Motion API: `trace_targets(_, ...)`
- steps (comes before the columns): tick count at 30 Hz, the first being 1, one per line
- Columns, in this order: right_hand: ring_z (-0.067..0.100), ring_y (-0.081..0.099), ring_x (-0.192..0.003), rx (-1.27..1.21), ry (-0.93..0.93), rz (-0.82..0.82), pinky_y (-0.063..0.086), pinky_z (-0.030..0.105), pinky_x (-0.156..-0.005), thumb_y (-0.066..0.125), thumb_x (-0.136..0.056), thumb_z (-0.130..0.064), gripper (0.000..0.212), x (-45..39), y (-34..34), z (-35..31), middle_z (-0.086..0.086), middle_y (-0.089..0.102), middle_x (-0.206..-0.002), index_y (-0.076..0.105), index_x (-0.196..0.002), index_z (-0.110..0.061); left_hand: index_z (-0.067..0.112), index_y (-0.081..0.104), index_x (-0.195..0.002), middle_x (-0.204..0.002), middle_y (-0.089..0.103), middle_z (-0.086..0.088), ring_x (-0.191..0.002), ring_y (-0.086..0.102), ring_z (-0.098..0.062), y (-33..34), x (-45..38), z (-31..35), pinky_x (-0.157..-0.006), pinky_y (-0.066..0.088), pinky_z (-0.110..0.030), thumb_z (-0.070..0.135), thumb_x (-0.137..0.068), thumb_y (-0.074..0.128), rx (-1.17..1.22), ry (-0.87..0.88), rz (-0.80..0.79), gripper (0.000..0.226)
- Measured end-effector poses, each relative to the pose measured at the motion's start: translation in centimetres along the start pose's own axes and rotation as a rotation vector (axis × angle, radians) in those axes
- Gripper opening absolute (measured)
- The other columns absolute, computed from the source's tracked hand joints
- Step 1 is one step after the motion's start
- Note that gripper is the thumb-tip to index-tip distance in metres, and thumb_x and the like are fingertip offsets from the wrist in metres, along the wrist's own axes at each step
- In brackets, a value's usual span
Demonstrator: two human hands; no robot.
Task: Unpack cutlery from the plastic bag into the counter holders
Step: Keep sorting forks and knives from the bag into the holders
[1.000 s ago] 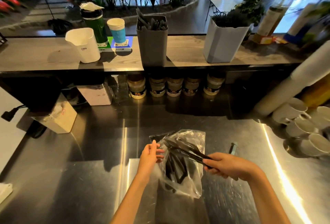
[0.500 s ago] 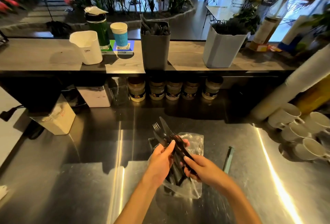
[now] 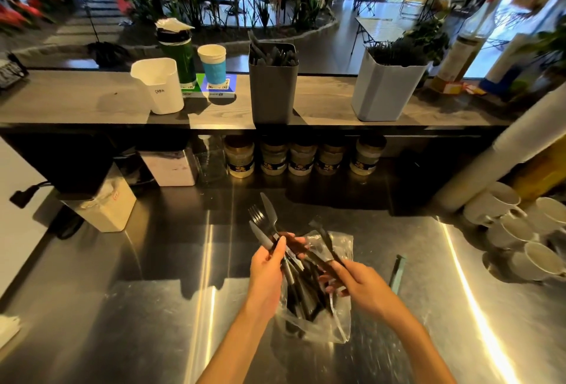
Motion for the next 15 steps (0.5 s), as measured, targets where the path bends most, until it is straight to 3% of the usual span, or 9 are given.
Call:
trace_targets(5,0.019,0.071,-0.067,-0.308,0.033,0.029,0.055,0.026,-0.057,0.039,-0.109,-0.019,0.028,-0.9,-0.4,-1.2,0.01,0.076,-0.084,0.066,-0.109,-0.01,0.003,0.066,-0.106,-0.089,0.073,-0.012,-0.088,0.068,-0.027,-0.5,-0.2,-0.4,-0.09,0.054,-0.039,0.017,-0.104,0.05,-0.05,-0.011,0.057,0.022)
trace_targets(9,0.004,0.063,-0.064,-0.161,-0.057,0.177,0.053,0.024,-0.069,0.043,-0.108,-0.024,0.028,-2.1,-0.8,-2.2,-0.001,0.074,-0.079,0.071,-0.105,-0.024,0.002,0.066,-0.104,-0.083,0.07,-0.009,-0.079,0.067,-0.02,0.0,-0.5,0.2,-0.08,0.056,-0.031,0.02,-0.103,0.052,-0.149,0.044,0.049,0.023)
trace_targets(12,-0.001,0.068,-0.081,-0.246,-0.189,0.294,0.053,0.014,-0.074,0.058,-0.102,-0.027,0.015,-2.3,-2.1,-4.8,-0.009,0.074,-0.089,0.072,-0.107,-0.028,0.008,0.066,-0.107,-0.081,0.069,-0.002,-0.074,0.067,-0.01,0.6,-0.6,0.8,-0.071,0.053,-0.023,0.019,-0.104,0.051,-0.25,0.068,0.021,0.019)
trace_targets(15,0.004,0.071,-0.084,-0.334,-0.289,0.337,0.055,0.016,-0.073,0.071,-0.093,-0.027,0.015,-2.6,-2.7,-7.6,-0.004,0.075,-0.091,0.072,-0.108,-0.025,0.016,0.064,-0.117,-0.088,0.071,0.002,-0.08,0.068,-0.008,1.5,-0.5,0.3,-0.075,0.054,-0.026,0.019,-0.104,0.05,-0.331,0.045,-0.043,0.019)
Point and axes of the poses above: each hand's wrist, its own x-axis away from the middle knuckle, its own y-axis out of the palm, z = x × y, the point moved 10 cm from there along -x, towards the middle knuckle
